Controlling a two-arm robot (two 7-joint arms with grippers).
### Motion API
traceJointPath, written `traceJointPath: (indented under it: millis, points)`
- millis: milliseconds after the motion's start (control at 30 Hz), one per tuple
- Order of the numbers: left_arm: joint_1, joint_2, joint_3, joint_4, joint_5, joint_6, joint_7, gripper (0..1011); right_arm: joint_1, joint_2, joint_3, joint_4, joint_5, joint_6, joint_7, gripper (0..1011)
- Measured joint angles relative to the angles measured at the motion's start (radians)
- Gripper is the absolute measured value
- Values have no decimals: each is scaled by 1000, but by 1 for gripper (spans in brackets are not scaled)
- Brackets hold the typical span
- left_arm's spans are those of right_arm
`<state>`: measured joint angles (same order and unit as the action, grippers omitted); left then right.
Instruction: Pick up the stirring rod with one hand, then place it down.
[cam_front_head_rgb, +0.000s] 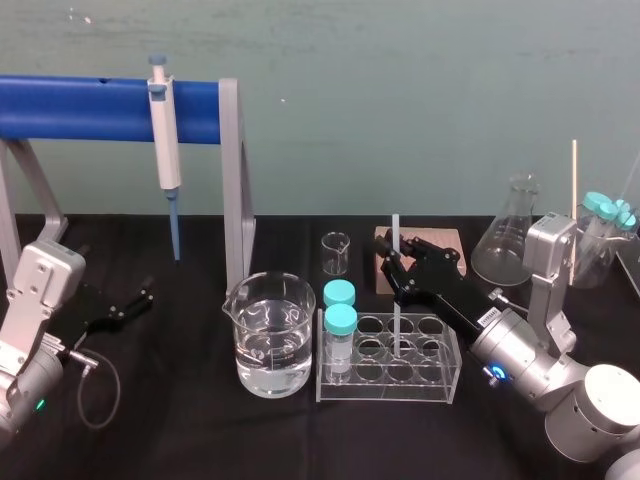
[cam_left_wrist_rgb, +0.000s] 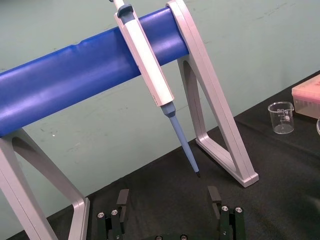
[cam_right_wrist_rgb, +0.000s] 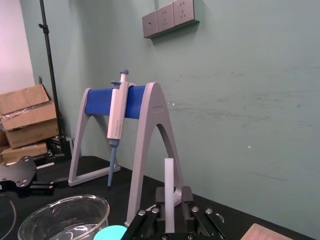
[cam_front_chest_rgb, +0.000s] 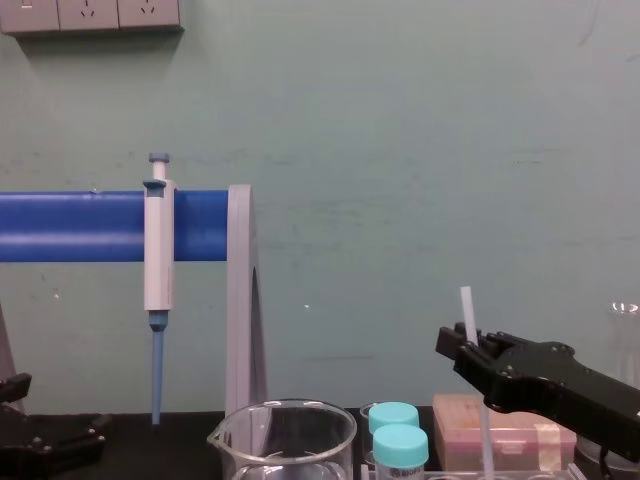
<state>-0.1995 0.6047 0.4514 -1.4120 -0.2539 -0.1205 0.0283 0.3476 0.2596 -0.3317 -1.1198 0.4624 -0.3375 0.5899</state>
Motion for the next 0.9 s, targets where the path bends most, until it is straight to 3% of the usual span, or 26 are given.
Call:
traceJointPath:
  millis: [167, 233, 367, 400, 600, 900]
  points:
    - [0, 0, 0, 0, 0, 0, 0, 1000, 0, 0, 0, 0, 0, 0, 0, 298]
    - [0, 0, 0, 0, 0, 0, 0, 1000, 0, 1, 0, 0, 0, 0, 0, 406]
    - [0, 0, 0, 0, 0, 0, 0, 1000, 0, 1, 0, 0, 0, 0, 0, 498]
    - [0, 0, 0, 0, 0, 0, 0, 1000, 0, 1, 0, 0, 0, 0, 0, 567]
    - [0, 0, 0, 0, 0, 0, 0, 1000, 0, 1, 0, 0, 1, 0, 0, 768]
    - [0, 0, 0, 0, 0, 0, 0, 1000, 0, 1, 0, 0, 1, 0, 0, 986]
